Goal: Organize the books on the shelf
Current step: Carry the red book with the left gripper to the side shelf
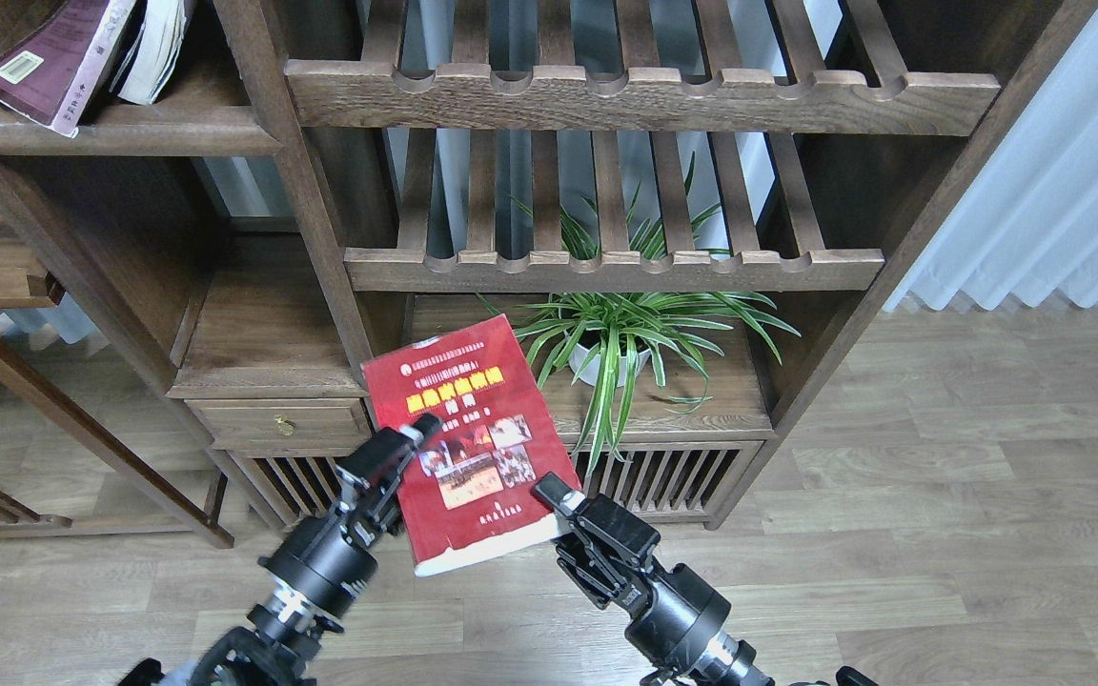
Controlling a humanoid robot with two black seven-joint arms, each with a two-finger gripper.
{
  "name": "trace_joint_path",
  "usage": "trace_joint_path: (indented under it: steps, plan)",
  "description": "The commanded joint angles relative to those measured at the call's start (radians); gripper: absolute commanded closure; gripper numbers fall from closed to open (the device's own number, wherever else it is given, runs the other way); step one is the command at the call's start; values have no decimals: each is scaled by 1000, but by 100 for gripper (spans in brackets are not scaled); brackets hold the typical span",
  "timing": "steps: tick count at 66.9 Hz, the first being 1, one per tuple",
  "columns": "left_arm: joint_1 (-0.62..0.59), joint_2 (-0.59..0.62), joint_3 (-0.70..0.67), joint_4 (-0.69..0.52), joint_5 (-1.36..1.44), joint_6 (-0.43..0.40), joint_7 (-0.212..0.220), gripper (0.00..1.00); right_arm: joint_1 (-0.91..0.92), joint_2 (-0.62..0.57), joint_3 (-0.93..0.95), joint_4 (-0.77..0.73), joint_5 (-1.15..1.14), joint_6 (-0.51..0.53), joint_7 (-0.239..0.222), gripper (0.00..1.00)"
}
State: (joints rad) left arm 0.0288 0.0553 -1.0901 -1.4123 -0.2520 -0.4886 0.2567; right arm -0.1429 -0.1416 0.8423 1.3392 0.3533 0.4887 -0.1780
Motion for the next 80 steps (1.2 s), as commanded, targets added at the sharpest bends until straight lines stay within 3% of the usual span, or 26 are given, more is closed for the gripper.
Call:
trace_joint_path:
  steps: [1, 15, 28, 35, 36, 41, 80]
  plan:
    - [0, 98, -51, -108, 0, 0, 1, 95, -1, -7, 8, -14, 0, 0, 0, 0]
    - [0, 343, -235, -195, 37, 0, 52, 97, 3, -9, 8, -35, 0, 0, 0, 0]
    - [-21, 469, -425, -203, 48, 0, 58, 97, 17, -9, 8, -58, 0, 0, 0, 0]
    - [-109, 509, -513, -201, 57, 0, 72, 97, 19, -7, 8, -71, 0, 0, 0, 0]
    - [-156, 527, -558, -192, 72, 0, 99, 97, 23, -6, 8, -77, 0, 0, 0, 0]
    - [-234, 560, -606, -178, 112, 0, 127, 97, 23, -4, 8, -81, 1, 0, 0, 0]
    - [-645, 659, -637, 93, 536, 0, 133, 98, 20, -12, 8, -84, 4, 0, 0, 0]
